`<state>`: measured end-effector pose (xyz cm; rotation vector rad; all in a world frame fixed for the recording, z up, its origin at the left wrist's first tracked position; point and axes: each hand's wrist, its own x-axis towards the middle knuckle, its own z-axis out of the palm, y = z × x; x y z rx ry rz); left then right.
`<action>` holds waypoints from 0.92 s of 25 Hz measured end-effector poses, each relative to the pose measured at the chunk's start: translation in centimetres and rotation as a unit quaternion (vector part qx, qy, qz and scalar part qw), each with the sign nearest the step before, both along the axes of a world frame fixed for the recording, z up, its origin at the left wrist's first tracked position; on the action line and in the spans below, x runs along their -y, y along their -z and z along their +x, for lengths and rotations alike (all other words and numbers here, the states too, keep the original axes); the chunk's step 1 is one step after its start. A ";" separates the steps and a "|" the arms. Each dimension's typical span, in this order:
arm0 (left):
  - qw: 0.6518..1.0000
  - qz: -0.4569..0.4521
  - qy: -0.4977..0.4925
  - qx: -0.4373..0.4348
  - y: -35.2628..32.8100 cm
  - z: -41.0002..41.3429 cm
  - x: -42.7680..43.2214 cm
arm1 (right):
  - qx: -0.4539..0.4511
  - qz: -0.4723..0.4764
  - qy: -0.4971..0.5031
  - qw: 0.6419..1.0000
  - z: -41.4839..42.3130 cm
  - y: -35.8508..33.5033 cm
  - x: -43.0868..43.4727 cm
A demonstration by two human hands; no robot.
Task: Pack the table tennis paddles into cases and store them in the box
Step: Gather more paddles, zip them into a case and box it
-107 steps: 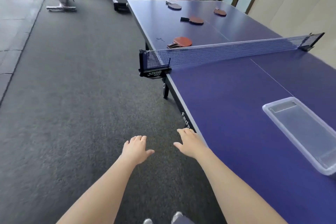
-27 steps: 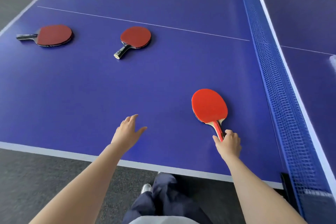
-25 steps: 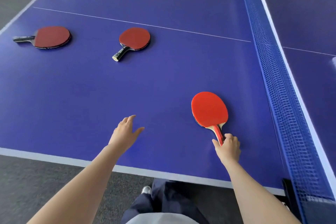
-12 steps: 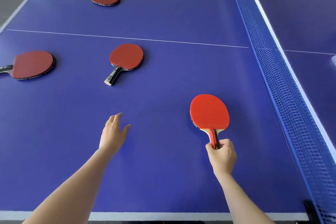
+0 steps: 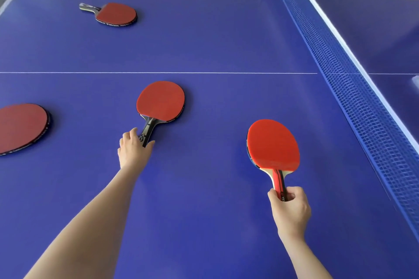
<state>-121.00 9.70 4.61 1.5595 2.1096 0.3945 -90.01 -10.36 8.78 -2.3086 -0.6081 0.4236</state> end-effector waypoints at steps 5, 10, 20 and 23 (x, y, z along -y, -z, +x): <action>0.999 -0.020 0.003 0.035 1.2 -0.6 -2.8 | 0.006 0.007 0.010 1.000 -1.0 0.4 -1.3; 0.991 -0.109 0.024 0.070 -0.7 -0.1 -4.2 | 0.004 0.000 0.009 1.000 -1.4 0.5 -1.7; 0.959 -0.098 -0.106 0.246 -4.1 7.9 13.8 | -0.025 0.017 -0.021 0.999 -2.4 -1.5 2.3; 0.945 -0.107 -0.150 0.269 -4.0 11.2 20.8 | -0.043 0.020 -0.024 0.999 -2.6 -1.4 5.1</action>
